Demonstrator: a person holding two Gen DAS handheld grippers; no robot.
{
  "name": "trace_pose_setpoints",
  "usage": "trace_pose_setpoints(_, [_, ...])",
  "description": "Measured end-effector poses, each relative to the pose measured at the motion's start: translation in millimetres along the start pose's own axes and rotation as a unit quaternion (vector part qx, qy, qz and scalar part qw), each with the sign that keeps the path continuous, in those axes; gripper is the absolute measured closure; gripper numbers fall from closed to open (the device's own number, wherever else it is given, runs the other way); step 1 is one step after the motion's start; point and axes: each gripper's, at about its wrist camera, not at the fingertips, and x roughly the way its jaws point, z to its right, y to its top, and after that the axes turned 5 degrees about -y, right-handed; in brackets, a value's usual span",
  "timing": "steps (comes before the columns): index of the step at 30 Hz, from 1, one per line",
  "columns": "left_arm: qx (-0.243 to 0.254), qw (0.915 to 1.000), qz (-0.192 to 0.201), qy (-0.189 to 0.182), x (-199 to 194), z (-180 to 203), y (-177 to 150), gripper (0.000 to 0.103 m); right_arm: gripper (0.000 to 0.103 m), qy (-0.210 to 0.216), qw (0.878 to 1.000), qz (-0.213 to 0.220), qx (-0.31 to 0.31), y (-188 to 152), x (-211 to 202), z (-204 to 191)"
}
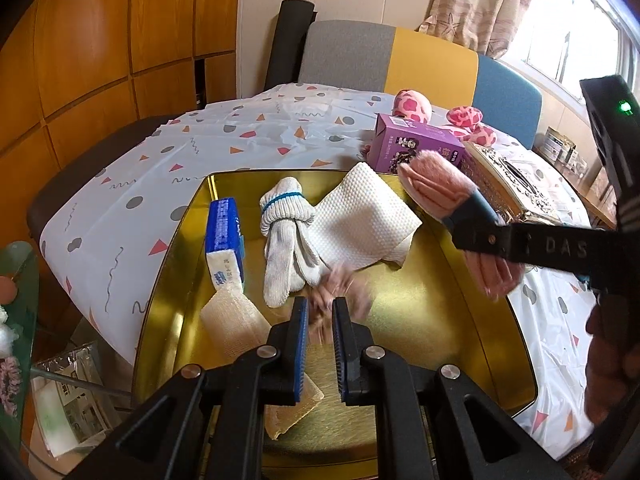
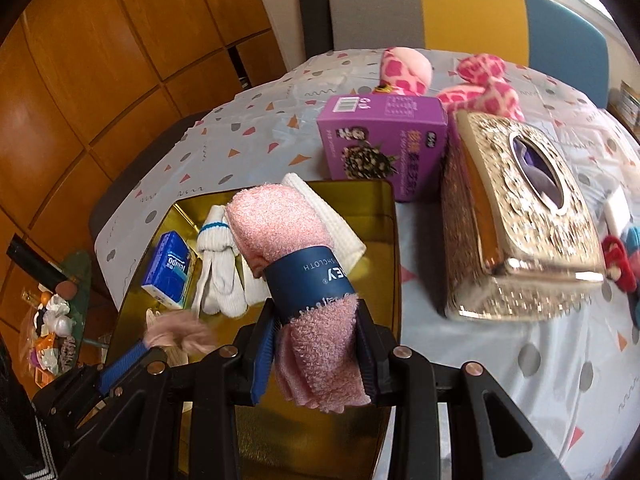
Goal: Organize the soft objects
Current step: 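Drop the scrunchie into the tray with left gripper while right carries the pink roll, then lower the pink towel roll into the gold tray and open the right gripper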
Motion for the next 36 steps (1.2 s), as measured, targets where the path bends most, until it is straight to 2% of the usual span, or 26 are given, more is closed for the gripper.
trace_pose_setpoints(3, [0.003,1.0,0.0,0.0,0,3,0,0.069,0.068,-0.003,1.0,0.001,0.01,-7,-3,3])
trace_pose_setpoints(7, [0.0,1.0,0.007,0.005,-1,4,-1,0.067,0.068,-0.01,1.0,0.007,0.022,-15,-6,4])
trace_pose_setpoints(12, [0.0,0.9999,0.012,0.011,-3,5,-1,0.053,0.067,-0.018,0.999,0.003,0.028,-17,-1,6])
trace_pose_setpoints(18, [-0.001,0.9993,0.028,0.023,-10,2,1,0.046,0.067,-0.038,0.999,0.003,0.019,-13,9,0])
trace_pose_setpoints(26, [-0.007,0.9986,0.04,0.034,-15,-4,5,0.041,0.067,-0.061,0.998,0.001,0.005,-6,22,-2])
trace_pose_setpoints(36, [-0.005,0.9981,0.043,0.043,-17,-5,7,0.035,0.066,-0.071,0.997,-0.008,0.003,0,36,-1])
